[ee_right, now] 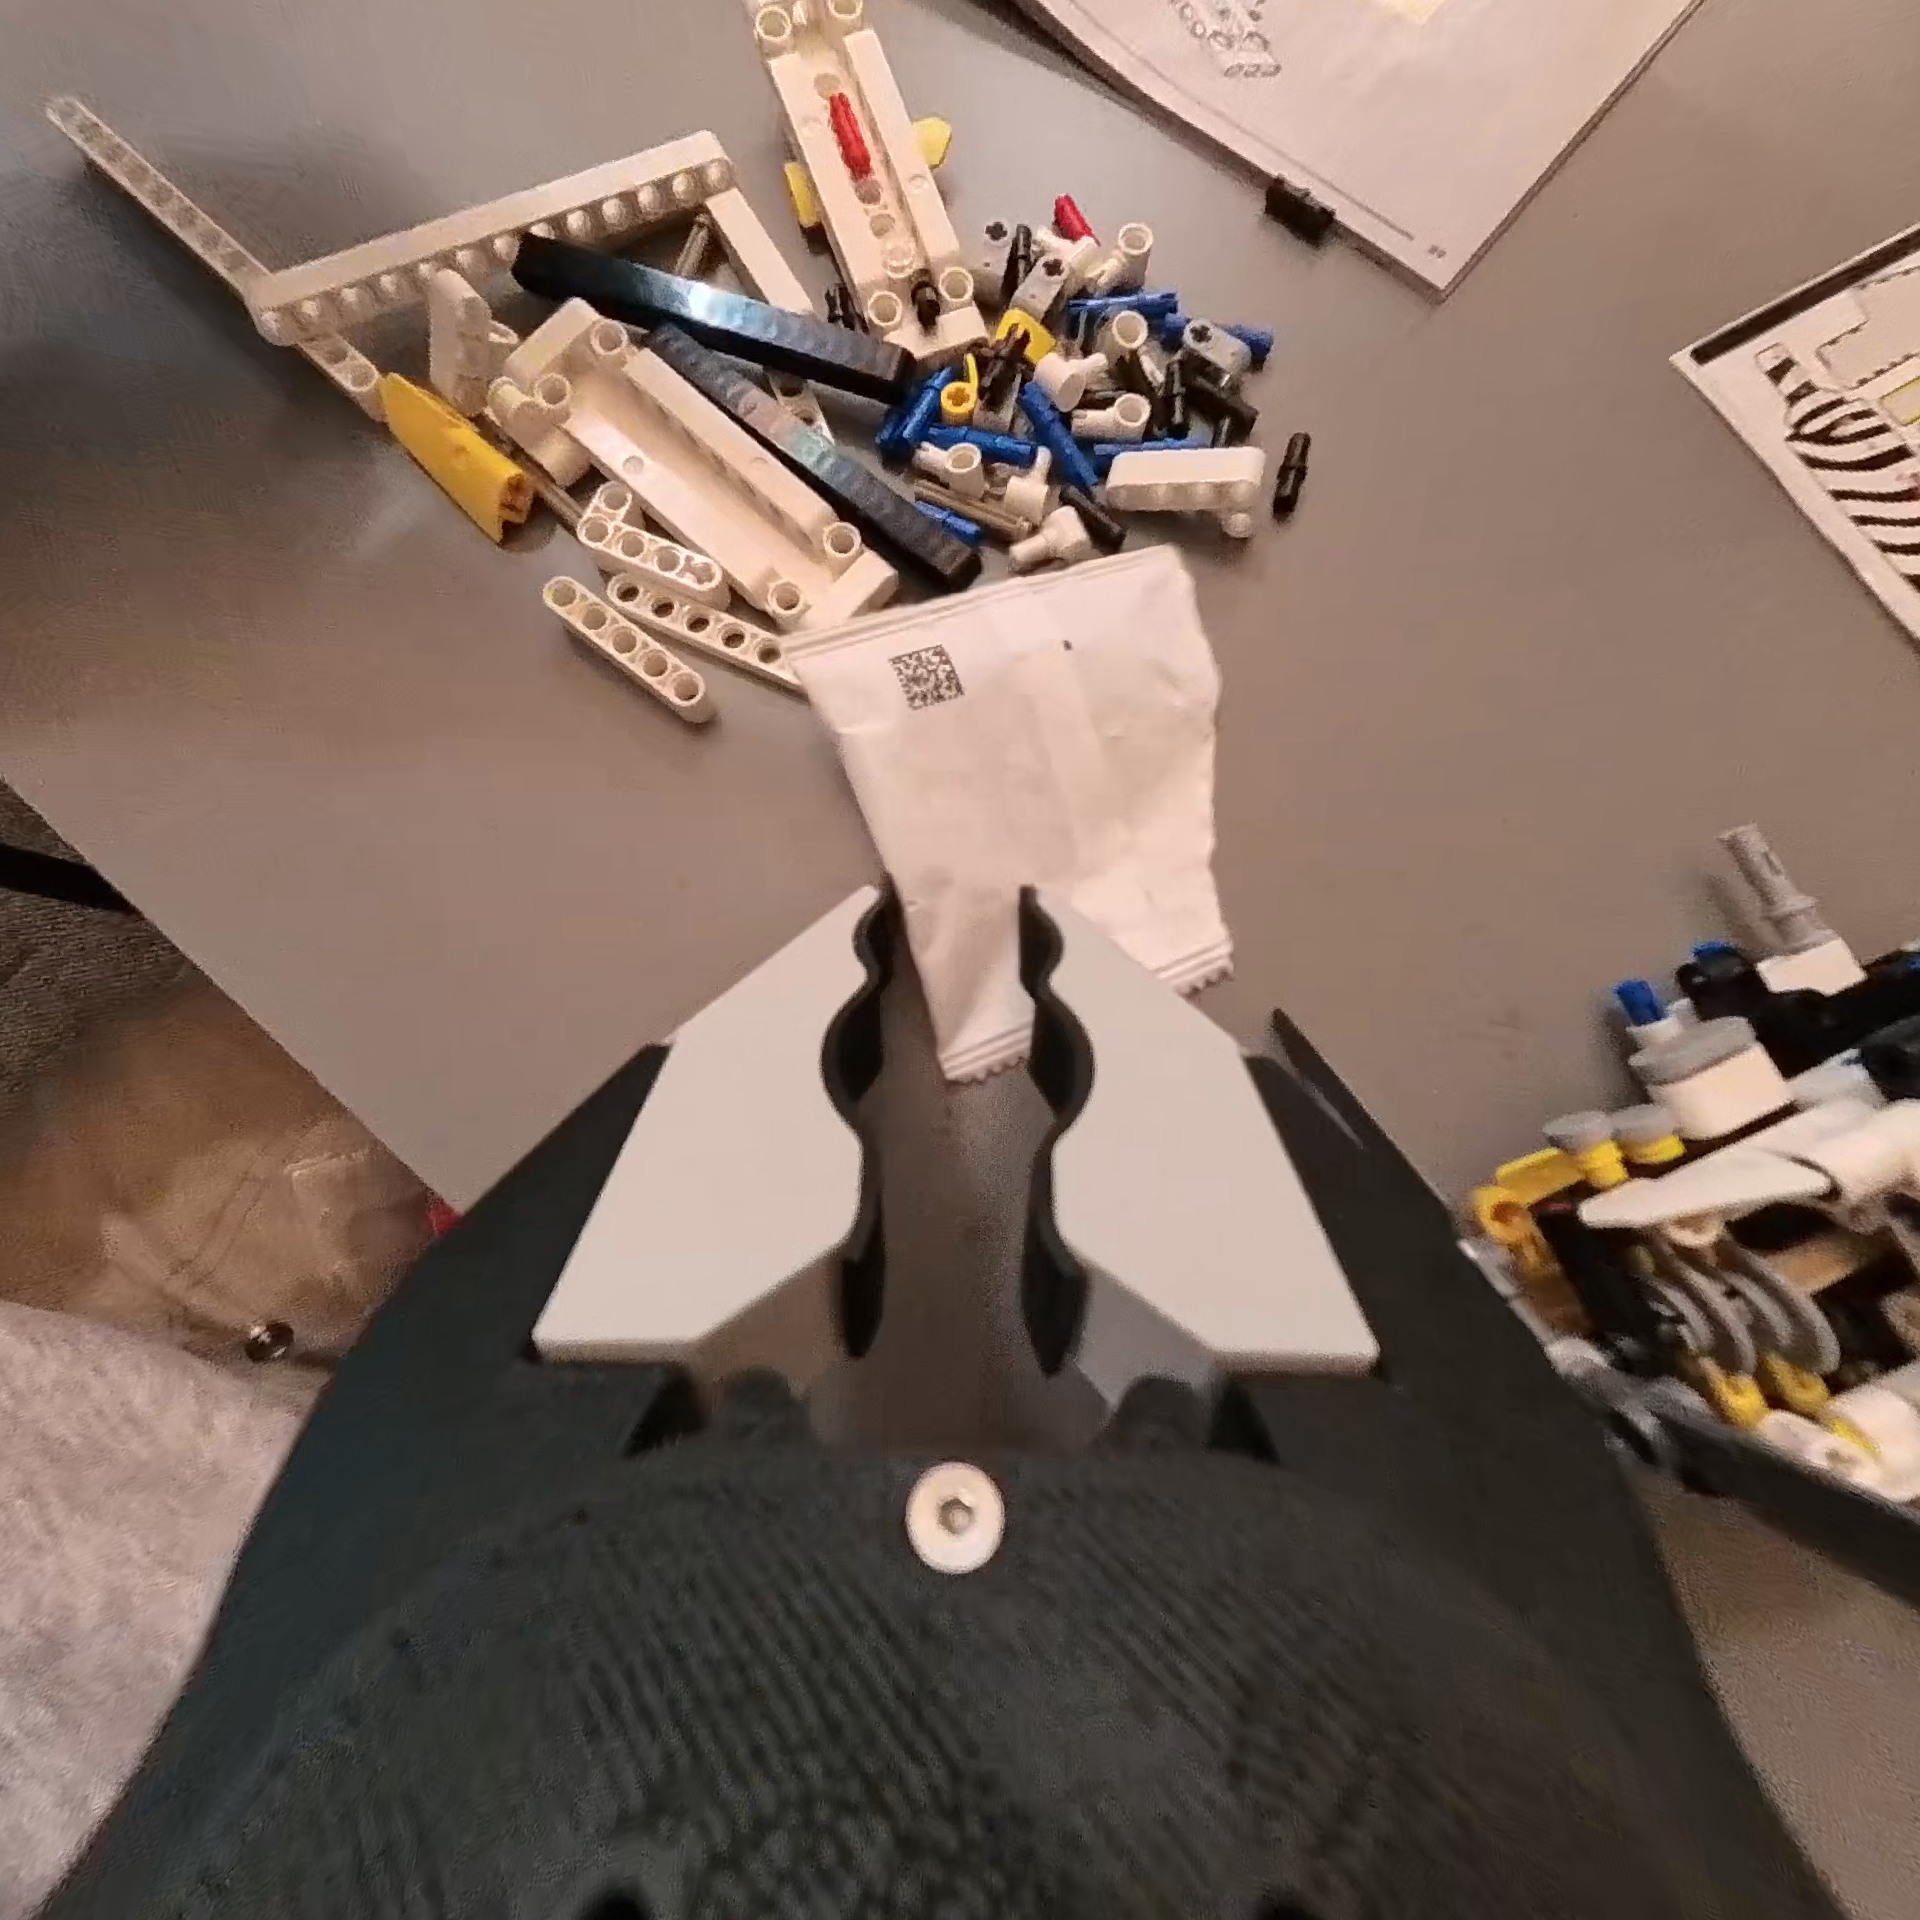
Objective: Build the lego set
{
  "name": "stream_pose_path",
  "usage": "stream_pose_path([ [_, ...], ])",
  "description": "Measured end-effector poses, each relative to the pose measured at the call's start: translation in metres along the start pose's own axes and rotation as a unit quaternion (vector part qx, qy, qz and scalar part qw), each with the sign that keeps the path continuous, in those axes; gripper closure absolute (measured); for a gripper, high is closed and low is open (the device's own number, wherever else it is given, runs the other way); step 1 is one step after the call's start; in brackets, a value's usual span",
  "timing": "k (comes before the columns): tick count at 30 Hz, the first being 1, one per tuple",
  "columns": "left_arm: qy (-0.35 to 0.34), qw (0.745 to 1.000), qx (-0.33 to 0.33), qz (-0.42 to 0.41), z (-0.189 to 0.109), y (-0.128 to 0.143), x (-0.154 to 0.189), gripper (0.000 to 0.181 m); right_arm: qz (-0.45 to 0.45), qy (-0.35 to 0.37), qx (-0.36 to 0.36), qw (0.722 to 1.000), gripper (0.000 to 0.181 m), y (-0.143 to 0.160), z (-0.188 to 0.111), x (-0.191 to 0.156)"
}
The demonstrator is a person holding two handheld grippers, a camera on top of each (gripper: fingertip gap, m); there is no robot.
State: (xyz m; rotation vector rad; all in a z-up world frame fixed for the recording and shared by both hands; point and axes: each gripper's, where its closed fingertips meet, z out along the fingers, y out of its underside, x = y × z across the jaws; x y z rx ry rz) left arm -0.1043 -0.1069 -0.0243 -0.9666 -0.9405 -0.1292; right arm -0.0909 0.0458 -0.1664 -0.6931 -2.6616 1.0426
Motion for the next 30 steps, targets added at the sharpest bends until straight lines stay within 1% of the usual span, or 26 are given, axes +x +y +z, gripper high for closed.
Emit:
stream_pose_path([
  [2, 0.000, 1.000, 0.000, 0.004, 0.000, -0.001, 0.002, 0.150, -0.021, 0.035, 0.014, 0.999, 0.173, -0.004, -0.005, 0.008],
  [3, 0.001, 1.000, -0.001, 0.007, 0.000, -0.001, 0.004, 0.150, -0.034, 0.053, 0.028, 0.998, 0.177, -0.007, -0.009, 0.012],
  [5, 0.001, 1.000, -0.010, 0.012, 0.003, 0.002, 0.006, 0.149, -0.046, 0.072, 0.058, 0.995, 0.179, -0.016, -0.019, 0.016],
  [7, 0.002, 1.000, -0.029, 0.009, 0.010, 0.011, 0.006, 0.145, -0.053, 0.073, 0.104, 0.991, 0.180, -0.029, -0.030, 0.015],
  [9, 0.009, 0.998, -0.068, -0.010, 0.023, 0.029, 0.006, 0.137, -0.068, 0.061, 0.157, 0.983, 0.180, -0.042, -0.041, 0.008],
  [10, 0.011, 0.995, -0.095, -0.024, 0.031, 0.041, 0.005, 0.130, -0.073, 0.063, 0.178, 0.979, 0.180, -0.047, -0.045, 0.006],
  [12, -0.005, 0.989, -0.144, -0.044, 0.047, 0.068, -0.003, 0.105, -0.092, 0.064, 0.210, 0.971, 0.180, -0.052, -0.050, 0.000],
  [13, -0.016, 0.986, -0.162, -0.044, 0.054, 0.079, -0.007, 0.096, -0.099, 0.073, 0.215, 0.969, 0.180, -0.052, -0.050, 0.000],
  [15, -0.006, 0.983, -0.174, -0.050, 0.069, 0.093, -0.004, 0.096, -0.119, 0.076, 0.209, 0.968, 0.180, -0.049, -0.047, -0.005],
  [16, 0.007, 0.982, -0.179, -0.063, 0.075, 0.098, 0.001, 0.098, -0.129, 0.081, 0.208, 0.966, 0.180, -0.048, -0.046, -0.006],
  [18, 0.026, 0.977, -0.193, -0.083, 0.083, 0.109, 0.007, 0.111, -0.156, 0.088, 0.227, 0.957, 0.180, -0.052, -0.049, -0.012],
  [19, 0.026, 0.975, -0.202, -0.086, 0.085, 0.114, 0.006, 0.115, -0.168, 0.094, 0.238, 0.952, 0.180, -0.055, -0.052, -0.015],
  [20, 0.032, 0.974, -0.207, -0.088, 0.087, 0.117, 0.008, 0.110, -0.180, 0.101, 0.243, 0.948, 0.180, -0.057, -0.054, -0.017],
  [21, 0.050, 0.974, -0.200, -0.095, 0.088, 0.115, 0.013, 0.119, -0.194, 0.109, 0.242, 0.945, 0.180, -0.058, -0.054, -0.017],
  [22, 0.069, 0.974, -0.193, -0.101, 0.087, 0.111, 0.019, 0.136, -0.204, 0.118, 0.242, 0.941, 0.180, -0.058, -0.053, -0.017],
  [23, 0.080, 0.973, -0.189, -0.101, 0.085, 0.108, 0.022, 0.146, -0.213, 0.122, 0.245, 0.938, 0.179, -0.059, -0.053, -0.018],
  [25, 0.091, 0.973, -0.191, -0.096, 0.081, 0.106, 0.025, 0.156, -0.225, 0.124, 0.253, 0.933, 0.178, -0.062, -0.054, -0.021],
  [27, 0.093, 0.974, -0.191, -0.083, 0.076, 0.102, 0.025, 0.175, -0.236, 0.129, 0.257, 0.928, 0.177, -0.063, -0.054, -0.024],
  [28, 0.095, 0.974, -0.189, -0.076, 0.074, 0.100, 0.025, 0.181, -0.242, 0.130, 0.263, 0.925, 0.175, -0.065, -0.055, -0.025],
  [29, 0.101, 0.976, -0.180, -0.070, 0.071, 0.096, 0.027, 0.181, -0.245, 0.132, 0.266, 0.923, 0.181, -0.066, -0.056, -0.026],
  [30, 0.107, 0.978, -0.166, -0.063, 0.069, 0.089, 0.028, 0.181, -0.245, 0.131, 0.267, 0.923, 0.181, -0.066, -0.056, -0.027],
])
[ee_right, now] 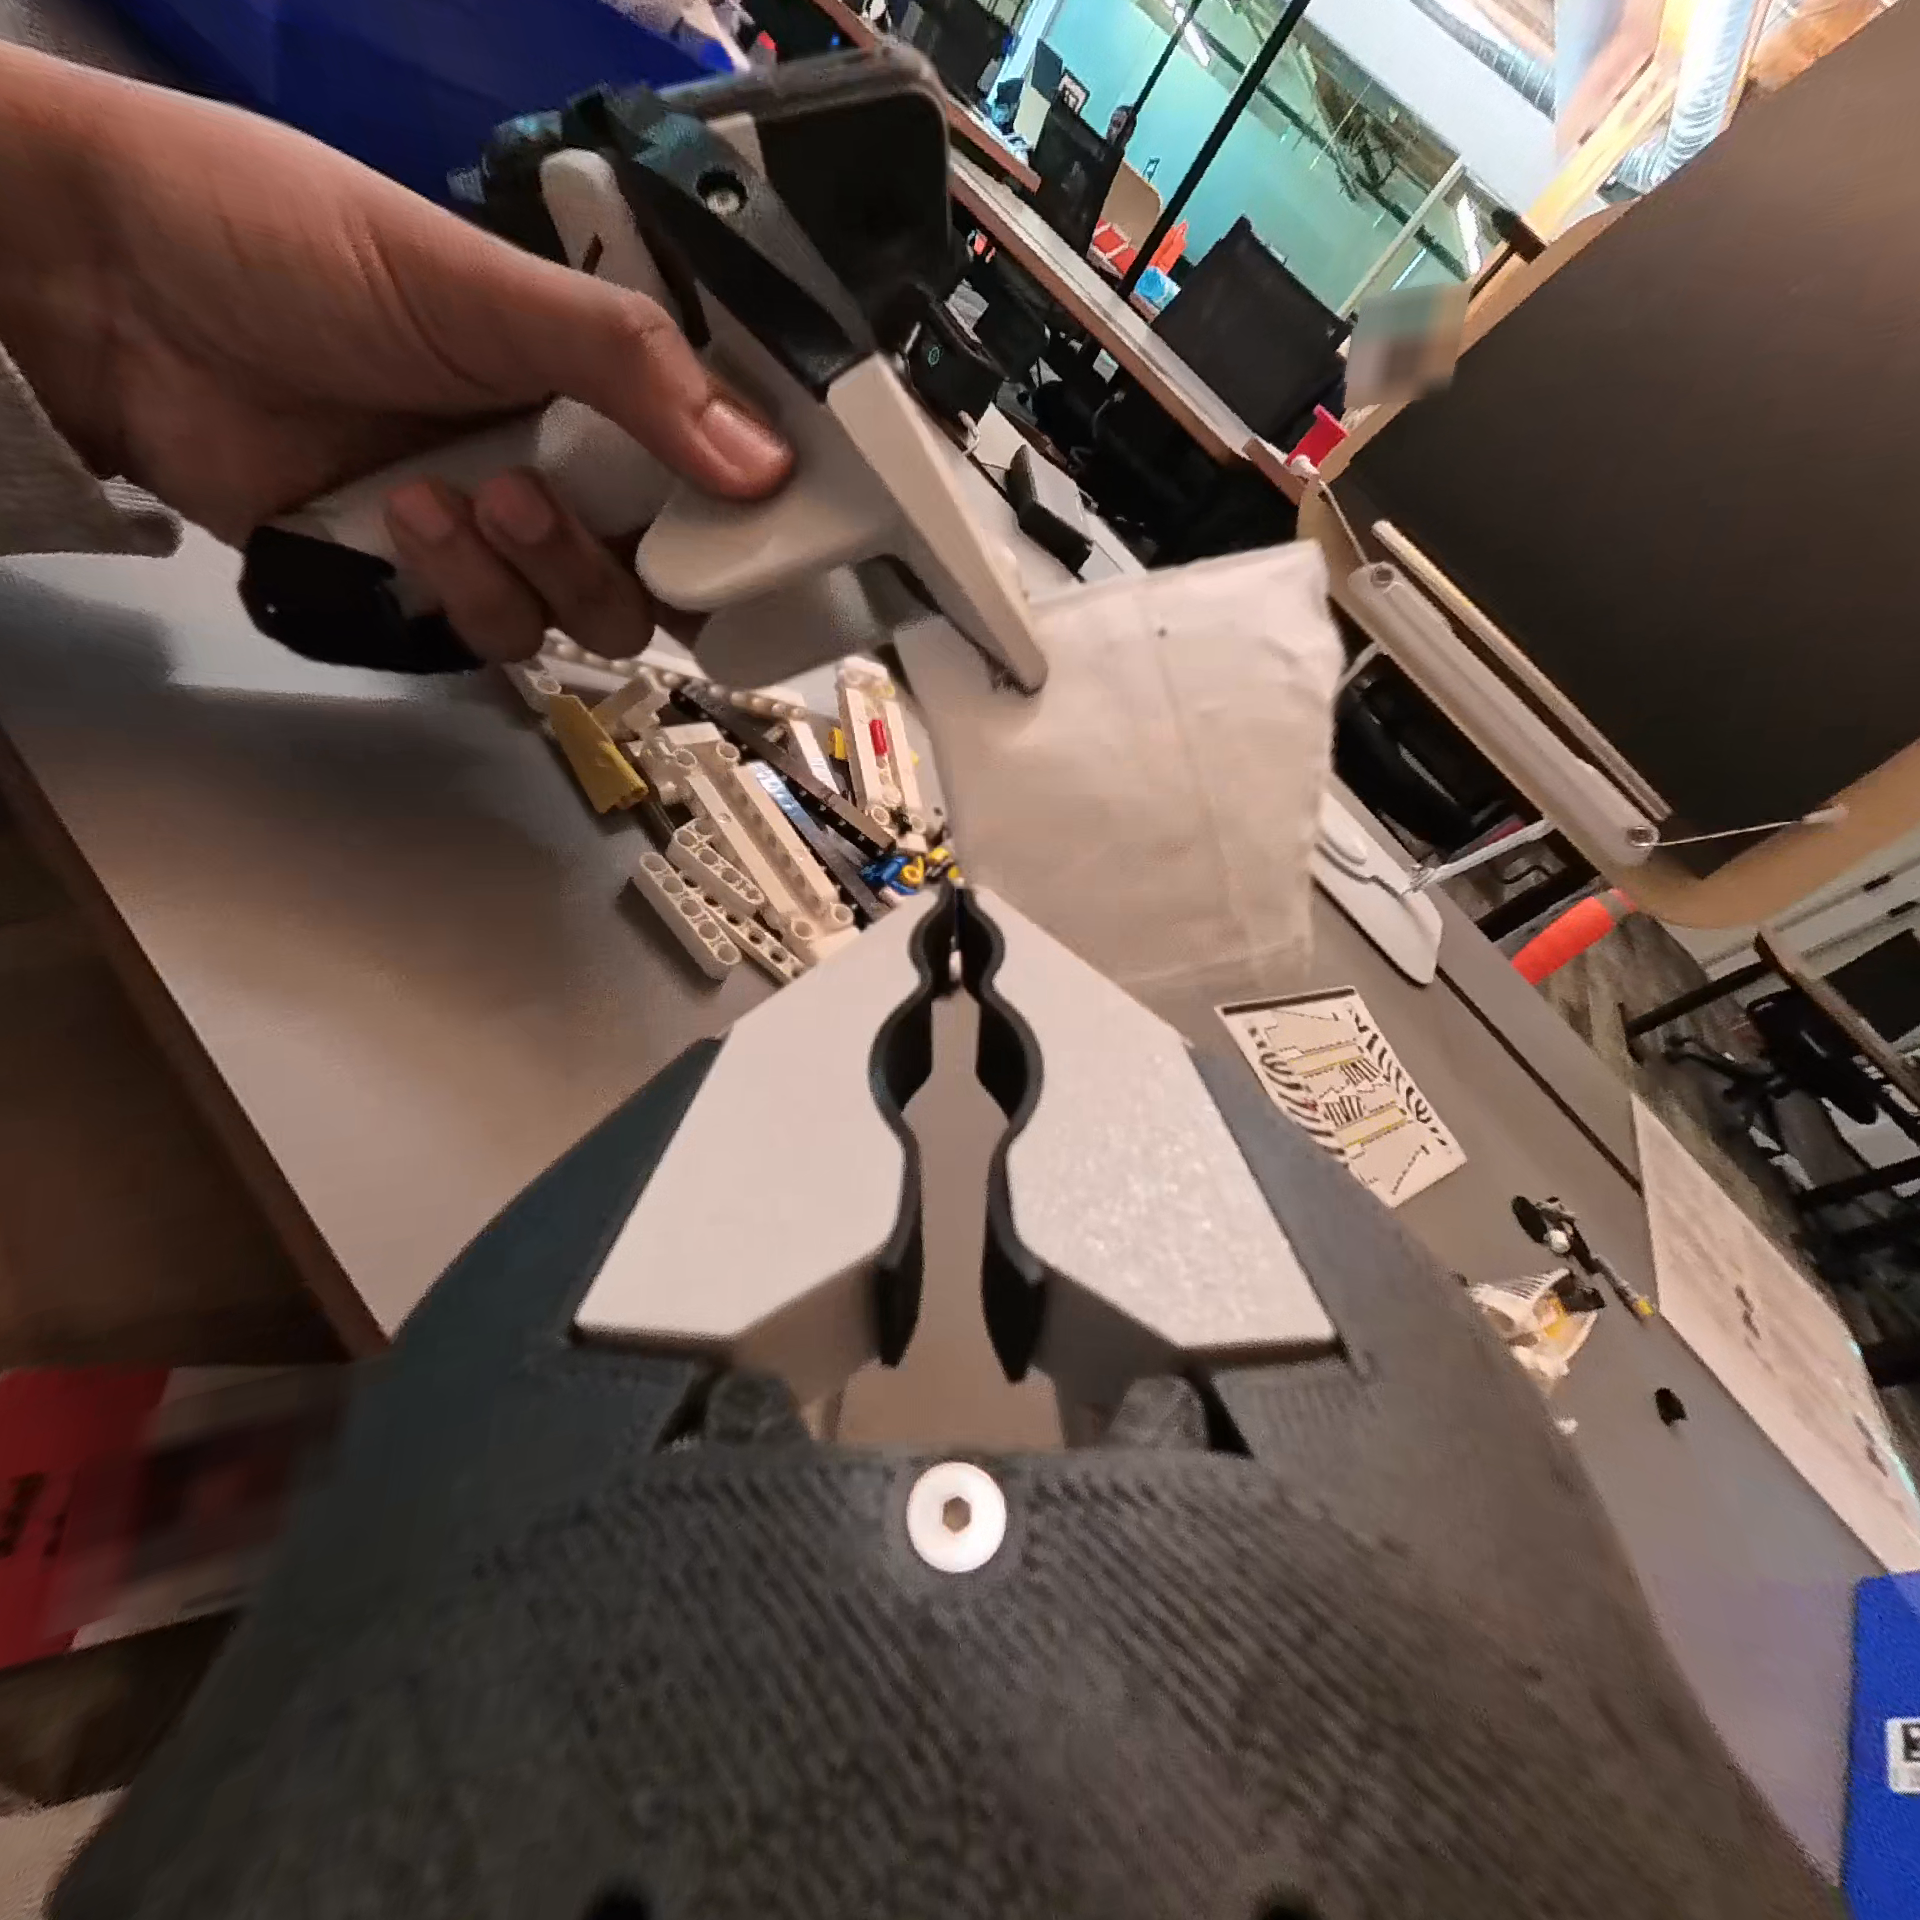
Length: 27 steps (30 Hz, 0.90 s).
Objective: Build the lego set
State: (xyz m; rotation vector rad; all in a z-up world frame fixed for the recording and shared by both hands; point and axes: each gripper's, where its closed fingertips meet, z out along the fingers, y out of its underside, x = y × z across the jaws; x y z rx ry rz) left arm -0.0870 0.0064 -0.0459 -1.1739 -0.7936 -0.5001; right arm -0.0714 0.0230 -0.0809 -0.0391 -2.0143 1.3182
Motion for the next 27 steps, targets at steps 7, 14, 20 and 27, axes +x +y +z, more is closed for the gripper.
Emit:
stream_pose_path([
  [7, -0.076, 0.980, 0.158, 0.099, -0.088, -0.068, 0.032, 0.181, 0.018, -0.034, -0.008, 0.999, 0.171, 0.007, 0.003, -0.011],
  [14, -0.349, 0.815, 0.389, 0.248, -0.289, -0.107, 0.112, 0.181, 0.010, -0.074, -0.014, 0.997, 0.171, 0.009, 0.012, -0.032],
  [20, -0.505, 0.673, 0.491, 0.225, -0.409, -0.081, 0.131, 0.181, 0.004, -0.103, 0.002, 0.995, 0.171, -0.003, 0.027, -0.049],
  [27, -0.673, 0.581, 0.395, 0.231, -0.467, -0.119, 0.108, 0.181, -0.001, -0.103, 0.011, 0.995, 0.172, -0.007, 0.032, -0.043],
])
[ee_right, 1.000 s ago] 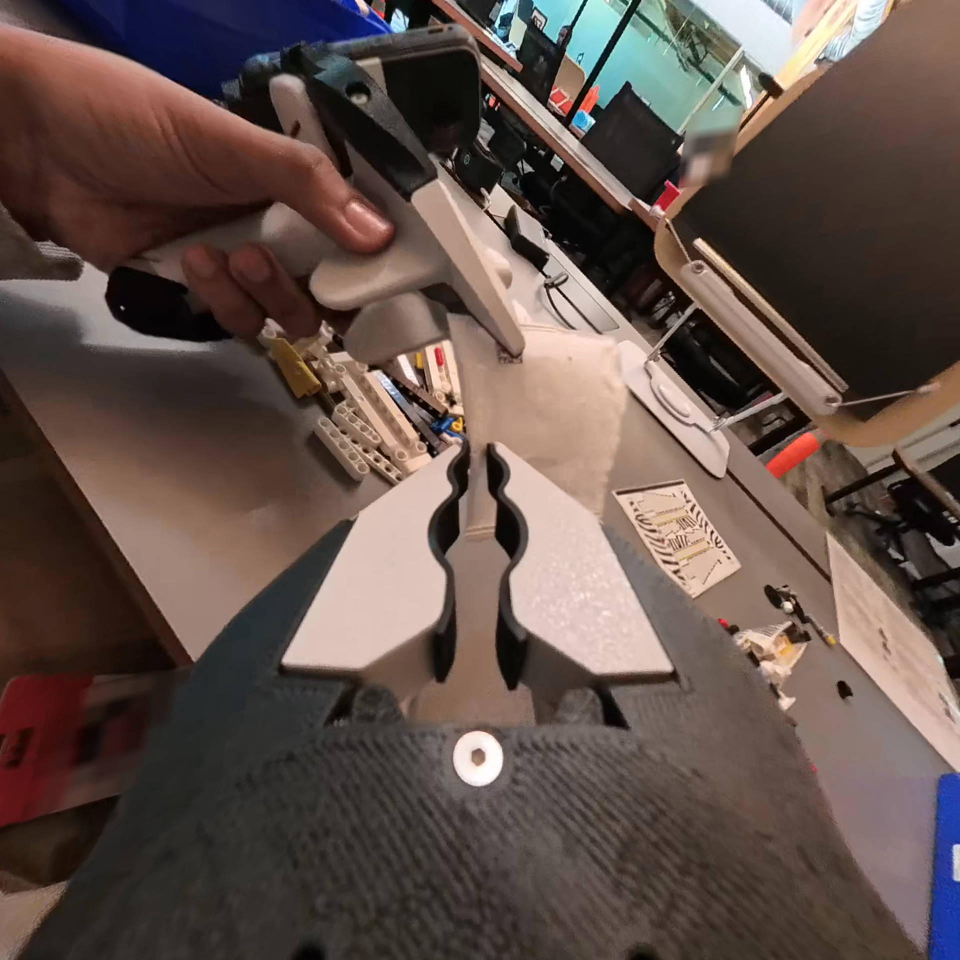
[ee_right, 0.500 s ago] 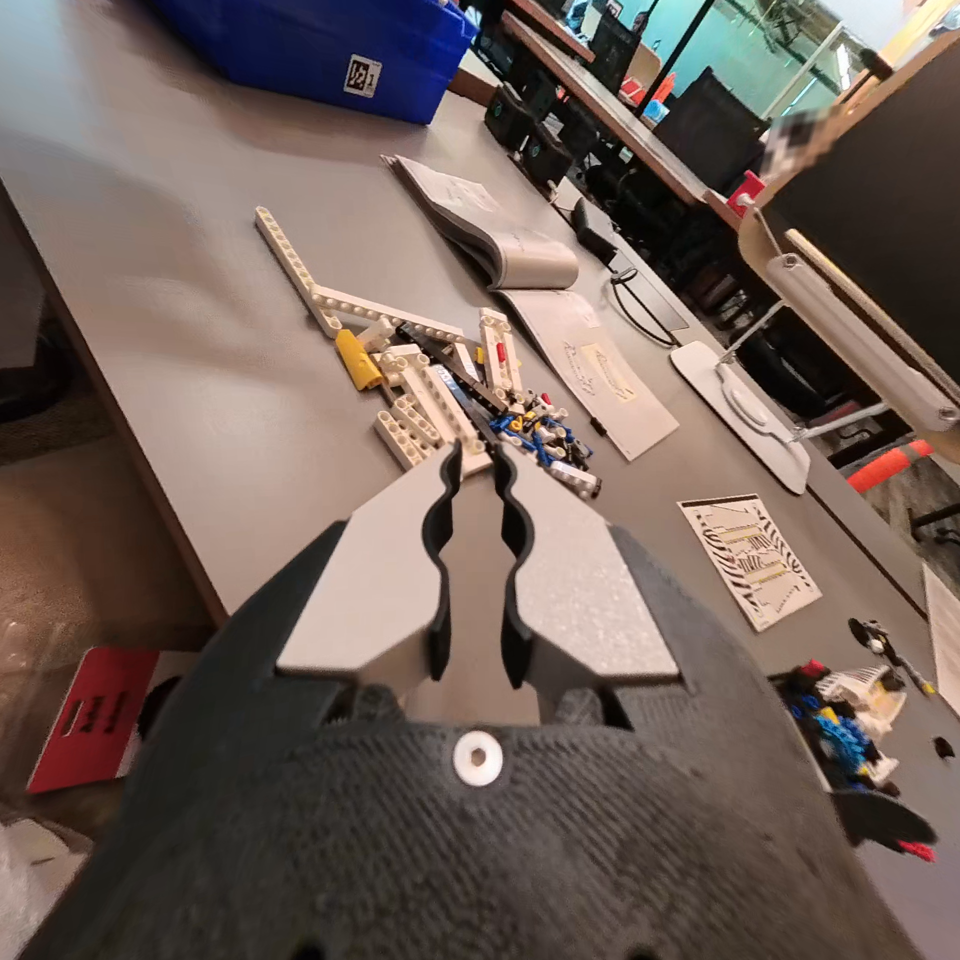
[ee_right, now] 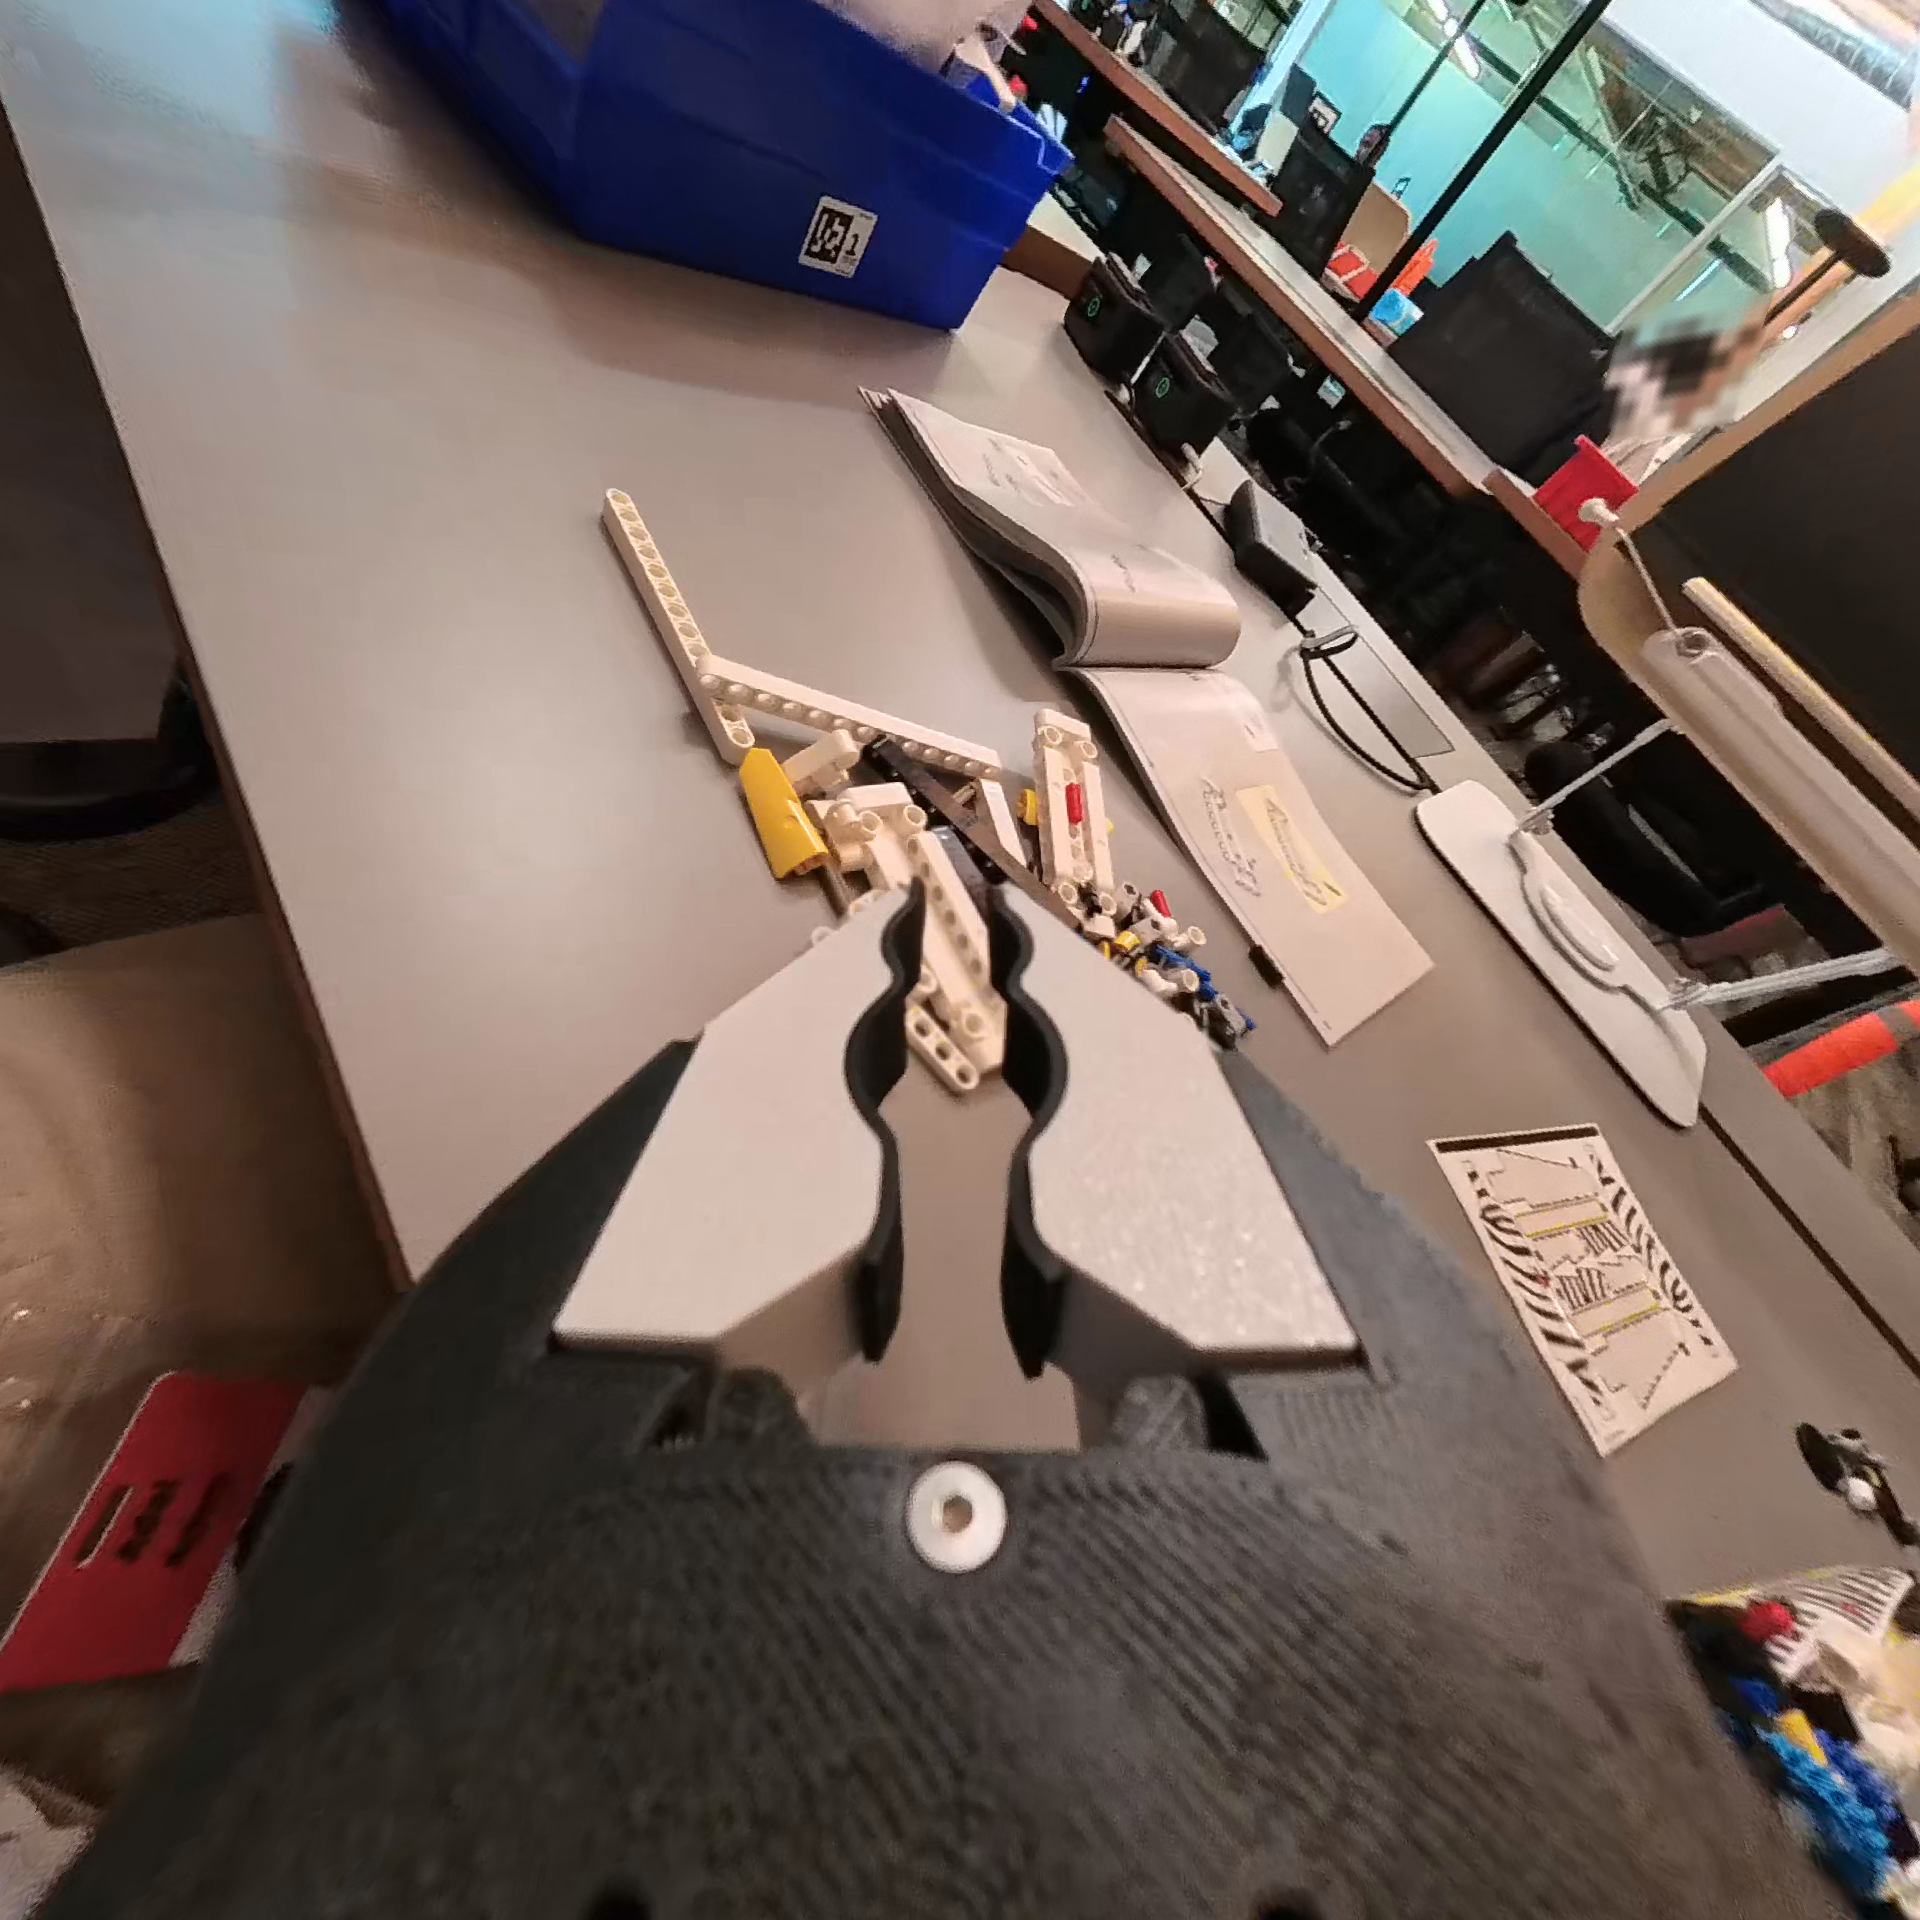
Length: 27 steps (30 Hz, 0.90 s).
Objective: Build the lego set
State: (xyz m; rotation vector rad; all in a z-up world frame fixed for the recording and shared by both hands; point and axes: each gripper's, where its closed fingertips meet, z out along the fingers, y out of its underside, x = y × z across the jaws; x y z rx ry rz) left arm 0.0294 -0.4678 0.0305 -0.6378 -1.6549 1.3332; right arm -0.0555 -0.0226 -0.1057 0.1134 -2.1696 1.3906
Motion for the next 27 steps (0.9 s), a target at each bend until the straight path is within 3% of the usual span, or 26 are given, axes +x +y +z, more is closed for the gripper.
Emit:
stream_pose_path([
  [3, -0.007, 0.997, -0.069, -0.028, 0.041, 0.015, -0.026, 0.178, 0.010, 0.007, 0.004, 1.000, 0.172, 0.003, -0.005, 0.005],
  [5, 0.001, 0.995, -0.076, -0.068, 0.048, 0.017, -0.030, 0.141, 0.021, 0.011, 0.005, 1.000, 0.172, 0.006, -0.007, 0.009],
  [10, -0.113, 0.993, 0.013, 0.029, 0.001, 0.002, -0.028, 0.120, 0.043, 0.006, 0.005, 0.999, 0.173, 0.012, -0.004, 0.013],
  [13, -0.074, 0.996, 0.042, 0.004, -0.016, 0.001, 0.009, 0.121, 0.033, 0.009, 0.009, 0.999, 0.173, 0.012, -0.004, 0.014],
  [16, 0.059, 0.996, 0.030, -0.057, -0.016, -0.005, 0.077, 0.121, 0.032, 0.010, 0.012, 0.999, 0.173, 0.012, -0.004, 0.015],
  [18, 0.110, 0.992, 0.023, -0.053, -0.017, 0.007, 0.117, 0.124, 0.040, 0.007, 0.013, 0.999, 0.173, 0.012, -0.004, 0.016],
  [20, 0.139, 0.990, 0.019, -0.023, -0.012, 0.028, 0.152, 0.137, 0.056, 0.010, 0.029, 0.998, 0.173, 0.009, -0.008, 0.020],
  [22, 0.173, 0.983, -0.031, 0.045, -0.006, 0.068, 0.191, 0.181, 0.078, 0.019, 0.060, 0.995, 0.172, 0.003, -0.015, 0.027],
  [25, 0.173, 0.971, -0.062, 0.155, 0.018, 0.114, 0.234, 0.181, 0.108, 0.024, 0.109, 0.988, 0.178, -0.005, -0.028, 0.036],
  [27, 0.153, 0.960, -0.110, 0.205, 0.040, 0.145, 0.241, 0.180, 0.121, 0.026, 0.131, 0.984, 0.180, -0.008, -0.033, 0.040],
])
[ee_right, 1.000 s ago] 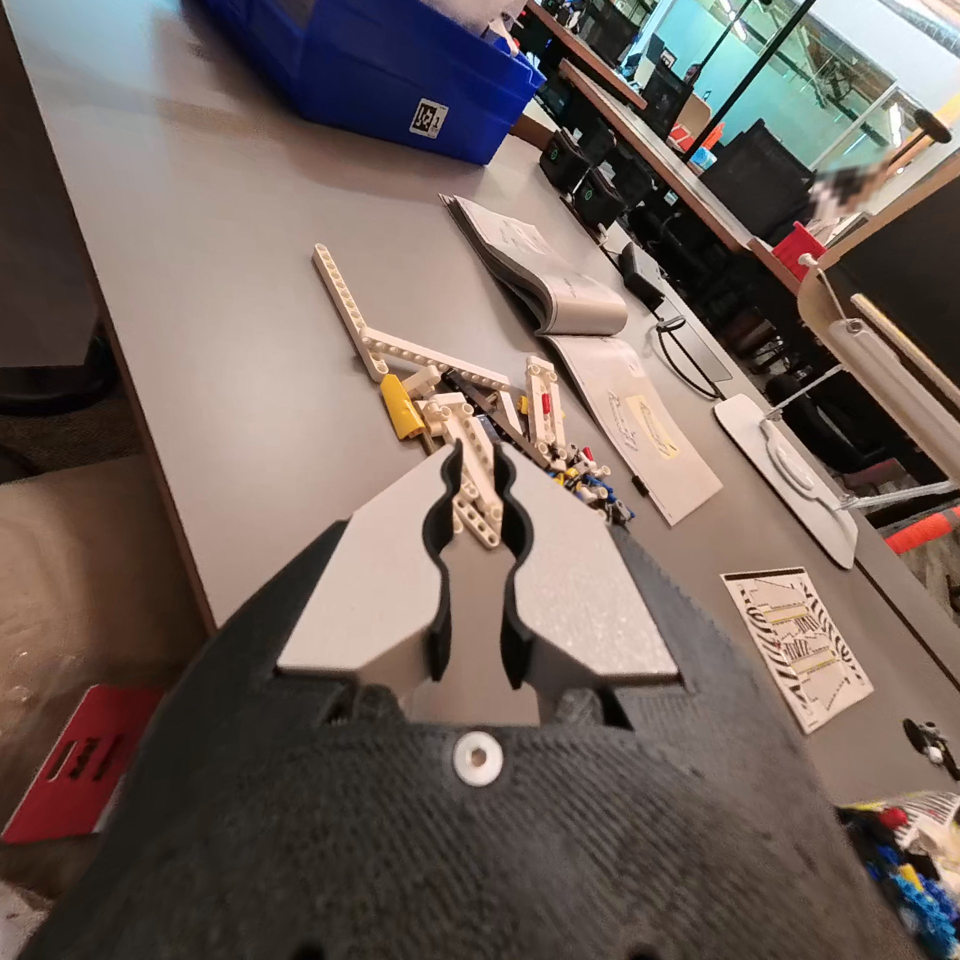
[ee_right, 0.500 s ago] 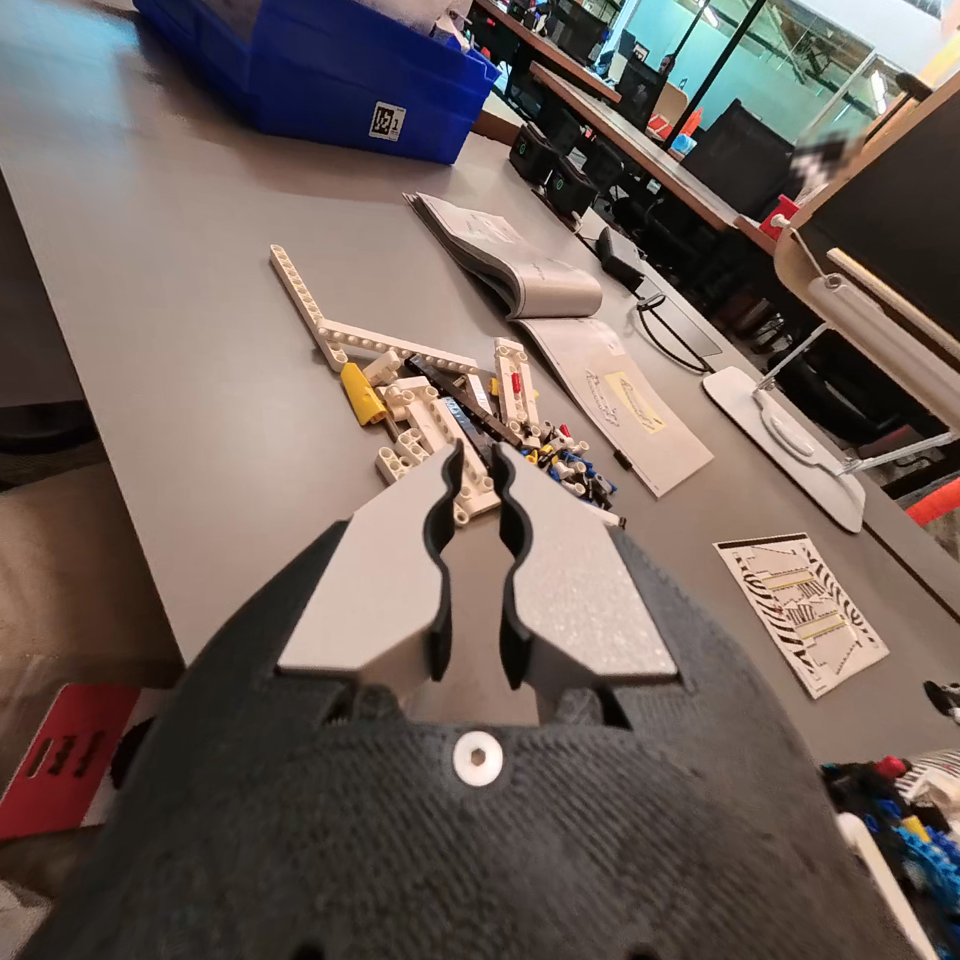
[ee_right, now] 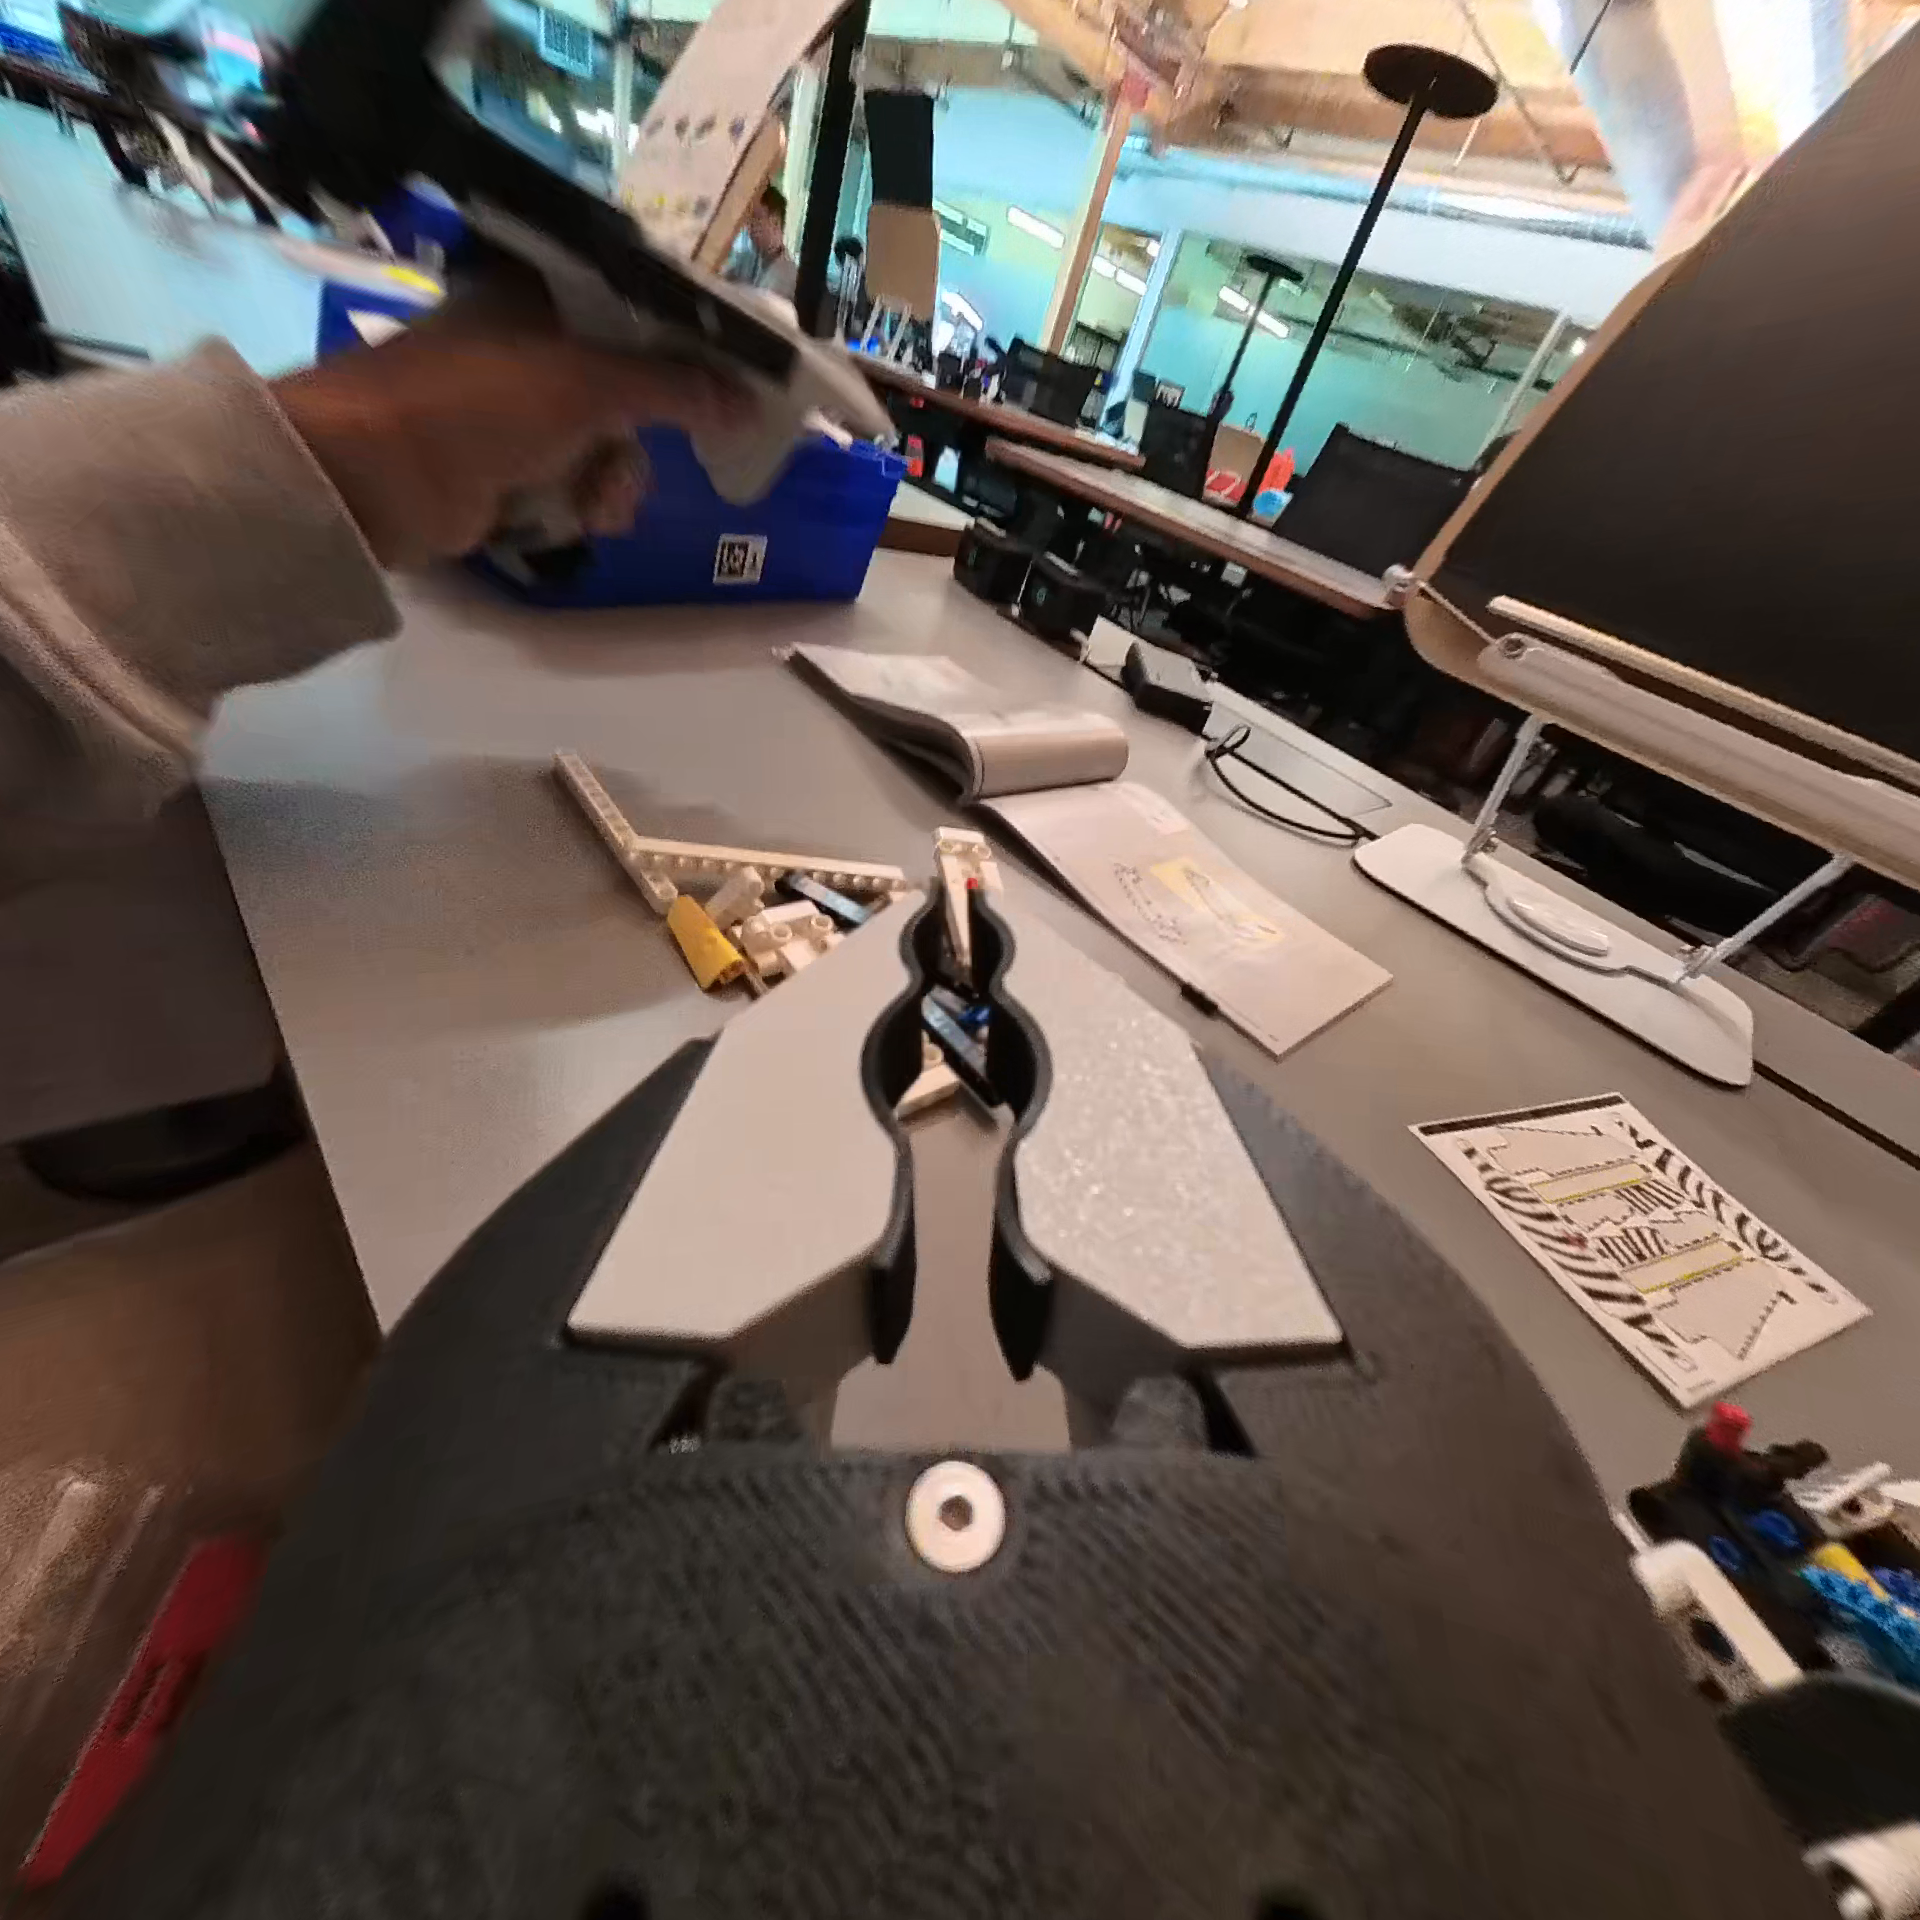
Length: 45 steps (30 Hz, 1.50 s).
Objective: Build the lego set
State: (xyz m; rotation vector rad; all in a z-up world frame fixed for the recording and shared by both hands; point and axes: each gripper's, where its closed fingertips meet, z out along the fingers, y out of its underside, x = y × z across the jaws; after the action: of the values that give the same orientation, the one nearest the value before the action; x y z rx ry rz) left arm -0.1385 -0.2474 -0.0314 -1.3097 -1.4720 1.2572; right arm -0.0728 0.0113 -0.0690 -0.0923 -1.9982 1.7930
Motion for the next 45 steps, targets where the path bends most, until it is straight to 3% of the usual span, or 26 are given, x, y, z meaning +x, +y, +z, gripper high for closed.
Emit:
stream_pose_path([
  [5, 0.107, 0.989, -0.093, -0.050, 0.041, 0.043, 0.032, 0.153, 0.003, -0.029, 0.028, 0.999, 0.181, -0.006, -0.005, -0.006],
  [7, 0.100, 0.988, -0.109, -0.037, 0.047, 0.052, 0.028, 0.142, -0.011, -0.067, 0.056, 0.996, 0.181, -0.013, -0.009, -0.017],
  [9, 0.077, 0.989, -0.122, -0.018, 0.054, 0.063, 0.022, 0.133, -0.008, -0.058, 0.087, 0.994, 0.181, -0.019, -0.011, -0.012],
  [17, 0.049, 0.987, -0.151, 0.030, 0.068, 0.085, 0.017, 0.162, 0.024, -0.055, 0.111, 0.992, 0.181, -0.024, -0.016, -0.003],
  [19, 0.034, 0.984, -0.171, 0.027, 0.071, 0.090, 0.012, 0.181, 0.018, -0.051, 0.110, 0.992, 0.181, -0.024, -0.014, -0.003],
  [25, 0.030, 0.964, -0.260, 0.039, 0.071, 0.119, 0.013, 0.181, -0.028, -0.048, 0.103, 0.993, 0.181, -0.022, -0.011, -0.013],
  [30, 0.019, 0.959, -0.278, 0.057, 0.061, 0.125, 0.014, 0.180, -0.032, -0.041, 0.119, 0.992, 0.181, -0.026, -0.015, -0.012],
  [35, 0.079, 0.932, -0.354, 0.008, 0.033, 0.130, 0.032, 0.180, 0.000, -0.033, 0.147, 0.989, 0.181, -0.032, -0.022, -0.002],
  [39, 0.117, 0.918, -0.378, -0.001, 0.011, 0.132, 0.046, 0.181, 0.035, -0.028, 0.160, 0.986, 0.181, -0.034, -0.026, 0.008],
  [42, 0.119, 0.934, -0.337, -0.019, 0.004, 0.117, 0.037, 0.181, 0.053, -0.026, 0.166, 0.984, 0.181, -0.034, -0.028, 0.013],
  [45, 0.076, 0.965, -0.243, -0.060, 0.005, 0.084, 0.002, 0.181, 0.052, -0.022, 0.169, 0.984, 0.181, -0.035, -0.028, 0.014],
])
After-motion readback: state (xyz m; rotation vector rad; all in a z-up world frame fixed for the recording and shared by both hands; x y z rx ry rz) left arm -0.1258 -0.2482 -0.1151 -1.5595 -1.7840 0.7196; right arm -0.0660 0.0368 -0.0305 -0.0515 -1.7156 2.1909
